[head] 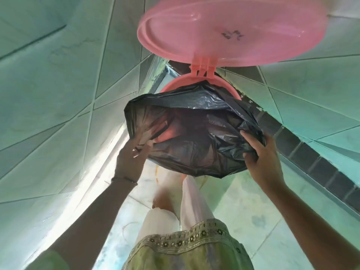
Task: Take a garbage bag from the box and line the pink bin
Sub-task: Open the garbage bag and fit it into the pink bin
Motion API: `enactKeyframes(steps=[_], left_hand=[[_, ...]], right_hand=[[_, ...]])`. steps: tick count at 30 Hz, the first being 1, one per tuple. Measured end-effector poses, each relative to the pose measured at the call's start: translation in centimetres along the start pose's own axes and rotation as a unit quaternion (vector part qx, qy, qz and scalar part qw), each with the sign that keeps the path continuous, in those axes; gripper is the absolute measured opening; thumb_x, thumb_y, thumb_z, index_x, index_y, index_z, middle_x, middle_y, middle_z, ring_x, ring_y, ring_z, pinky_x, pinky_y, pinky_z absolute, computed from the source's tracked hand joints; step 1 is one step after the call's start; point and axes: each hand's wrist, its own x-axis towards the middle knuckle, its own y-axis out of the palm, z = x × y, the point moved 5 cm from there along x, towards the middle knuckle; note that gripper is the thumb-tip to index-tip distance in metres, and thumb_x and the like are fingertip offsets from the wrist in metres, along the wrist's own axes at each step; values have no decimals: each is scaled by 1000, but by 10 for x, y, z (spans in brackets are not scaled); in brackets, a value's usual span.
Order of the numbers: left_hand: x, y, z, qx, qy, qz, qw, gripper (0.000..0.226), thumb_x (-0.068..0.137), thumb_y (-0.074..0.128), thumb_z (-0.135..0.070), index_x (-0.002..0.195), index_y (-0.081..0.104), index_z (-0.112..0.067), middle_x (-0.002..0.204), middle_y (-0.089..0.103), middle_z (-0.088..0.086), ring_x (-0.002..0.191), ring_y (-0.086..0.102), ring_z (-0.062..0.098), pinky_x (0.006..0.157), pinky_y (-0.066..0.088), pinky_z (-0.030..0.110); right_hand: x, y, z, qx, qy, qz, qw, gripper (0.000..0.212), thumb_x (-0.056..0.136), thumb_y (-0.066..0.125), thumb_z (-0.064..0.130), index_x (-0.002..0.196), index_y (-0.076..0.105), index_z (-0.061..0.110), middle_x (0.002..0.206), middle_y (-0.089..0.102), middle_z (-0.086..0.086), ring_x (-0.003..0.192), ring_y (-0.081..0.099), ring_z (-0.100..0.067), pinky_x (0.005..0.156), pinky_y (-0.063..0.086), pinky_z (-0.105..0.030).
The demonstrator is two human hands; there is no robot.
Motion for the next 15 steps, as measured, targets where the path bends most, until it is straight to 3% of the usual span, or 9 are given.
enactKeyframes(steps=[2, 3, 6, 9, 11, 15], left_hand=[[-2, 7, -4, 4, -7, 8, 1000, 54, 76, 63, -37, 129, 53, -33, 93, 69, -8, 75, 55, 0, 82, 51, 34], [-1, 9, -3, 12, -8, 12, 1000, 56, 73, 63, -37, 128, 55, -31, 95, 68, -9, 79, 58, 2, 83, 50, 31], [-1, 13, 6, 47, -19, 11, 999, 52, 75, 69, -17, 125, 59, -23, 109, 69, -1, 95, 62, 12, 91, 49, 28], [-7, 8, 14, 98, -4, -2, 995, 51, 78, 65, -3, 126, 58, -21, 117, 68, 7, 93, 64, 17, 92, 50, 29], [-9, 4, 20, 123, 2, -6, 992, 53, 80, 62, 1, 129, 56, -19, 123, 63, 8, 90, 59, 14, 90, 44, 22], [-1, 0, 35, 214, -1, 30, 976, 58, 82, 59, 1, 136, 47, -15, 125, 59, 19, 103, 60, 34, 95, 43, 34]], right_hand=[[-10, 8, 4, 17, 3, -12, 1000, 63, 87, 55, 2, 138, 42, 35, 150, 24, -10, 134, 36, -28, 101, 40, -37], [-15, 12, 5, 19, 8, -18, 1000, 63, 87, 55, 1, 139, 41, 35, 151, 24, -11, 134, 36, -28, 101, 40, -36], [-28, 28, -3, 53, 55, -27, 997, 58, 85, 55, -2, 134, 50, 29, 141, 36, -14, 121, 49, -29, 99, 38, -29], [-36, 44, -18, 95, 114, -14, 989, 46, 83, 53, -4, 121, 62, 21, 115, 59, -15, 106, 57, -30, 93, 44, -33], [-38, 51, -26, 94, 139, -1, 986, 43, 82, 53, -5, 116, 65, 19, 115, 64, -14, 109, 58, -31, 92, 44, -32], [-24, 58, -45, 96, 194, 6, 976, 43, 79, 53, -7, 113, 66, 14, 116, 67, -16, 106, 62, -37, 93, 50, -42]])
